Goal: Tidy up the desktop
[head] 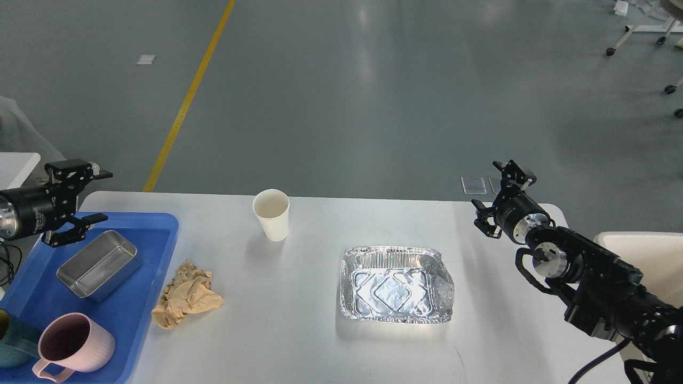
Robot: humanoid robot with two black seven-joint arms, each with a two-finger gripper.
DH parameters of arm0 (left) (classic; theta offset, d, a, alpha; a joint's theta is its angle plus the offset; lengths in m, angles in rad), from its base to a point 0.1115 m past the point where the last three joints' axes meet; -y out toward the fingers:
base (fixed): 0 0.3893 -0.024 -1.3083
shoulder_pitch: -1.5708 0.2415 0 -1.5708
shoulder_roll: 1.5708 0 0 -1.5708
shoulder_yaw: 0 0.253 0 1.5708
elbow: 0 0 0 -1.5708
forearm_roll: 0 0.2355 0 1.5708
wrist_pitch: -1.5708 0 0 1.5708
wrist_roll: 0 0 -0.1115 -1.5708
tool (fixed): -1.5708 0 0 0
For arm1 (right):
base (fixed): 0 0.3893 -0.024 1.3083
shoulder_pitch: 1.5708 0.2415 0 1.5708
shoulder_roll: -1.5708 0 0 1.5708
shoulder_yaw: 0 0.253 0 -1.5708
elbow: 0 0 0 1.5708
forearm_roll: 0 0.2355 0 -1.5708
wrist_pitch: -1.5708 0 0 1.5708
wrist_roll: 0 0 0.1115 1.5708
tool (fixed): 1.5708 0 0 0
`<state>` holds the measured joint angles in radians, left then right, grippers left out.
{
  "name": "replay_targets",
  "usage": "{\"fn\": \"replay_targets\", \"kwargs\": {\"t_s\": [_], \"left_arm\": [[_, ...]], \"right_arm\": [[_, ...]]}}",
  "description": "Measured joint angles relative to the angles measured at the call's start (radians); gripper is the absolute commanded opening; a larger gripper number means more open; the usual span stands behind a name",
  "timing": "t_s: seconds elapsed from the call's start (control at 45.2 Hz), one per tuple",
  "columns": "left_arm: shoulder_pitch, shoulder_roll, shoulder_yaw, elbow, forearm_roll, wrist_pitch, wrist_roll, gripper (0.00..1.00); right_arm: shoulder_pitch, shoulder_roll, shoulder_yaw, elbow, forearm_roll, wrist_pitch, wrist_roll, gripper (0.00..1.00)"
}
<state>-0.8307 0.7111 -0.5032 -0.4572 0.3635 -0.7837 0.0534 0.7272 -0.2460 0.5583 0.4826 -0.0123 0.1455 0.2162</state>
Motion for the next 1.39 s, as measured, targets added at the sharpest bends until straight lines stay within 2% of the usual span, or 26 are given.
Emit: {"fn": "replay_targets", "kwargs": {"t_s": [0.399, 0.531, 0.598, 0.775, 0.886, 0.996, 1.196, 1.328, 1.395], "left_arm": [[-0.005, -0.216, -0.328, 0.001, -0.127, 0.144, 0.003, 0.92], [0.000, -0.282, -0.419, 0.007, -0.202, 0.221, -0.007, 0.92], [0.008, -0.314, -0.463, 0.010, -0.246, 0.249, -0.027, 0.92], [0.023, -0.359, -0.506, 0.012, -0.294, 0.275, -0.123, 0.94], [0.026, -0.386, -0.506, 0.014, -0.296, 0.315, -0.146, 0.95], [0.025, -0.410, -0.495, 0.014, -0.289, 0.372, -0.148, 0.95], [0.019, -0.448, -0.499, 0.014, -0.295, 0.417, -0.134, 0.97], [0.016, -0.467, -0.517, 0.014, -0.310, 0.421, -0.121, 0.97], [0.016, -0.471, -0.528, 0.013, -0.337, 0.421, -0.097, 0.97]], "right_arm": [[0.015, -0.032, 0.008, 0.002, 0.002, 0.009, 0.010, 1.00], [0.034, -0.042, 0.010, -0.002, 0.002, 0.011, 0.011, 1.00], [0.038, -0.049, 0.010, -0.005, 0.002, 0.010, 0.011, 1.00], [0.040, -0.061, 0.011, -0.008, 0.002, 0.000, 0.012, 1.00], [0.039, -0.068, 0.009, -0.008, 0.002, 0.005, 0.012, 1.00], [0.031, -0.074, 0.001, -0.006, 0.000, 0.013, 0.012, 1.00], [0.031, -0.123, -0.083, 0.025, -0.133, 0.035, 0.012, 1.00], [0.033, -0.220, -0.142, 0.136, -0.305, 0.069, 0.029, 1.00], [0.033, -0.290, -0.169, 0.229, -0.399, 0.079, 0.035, 1.00]]}}
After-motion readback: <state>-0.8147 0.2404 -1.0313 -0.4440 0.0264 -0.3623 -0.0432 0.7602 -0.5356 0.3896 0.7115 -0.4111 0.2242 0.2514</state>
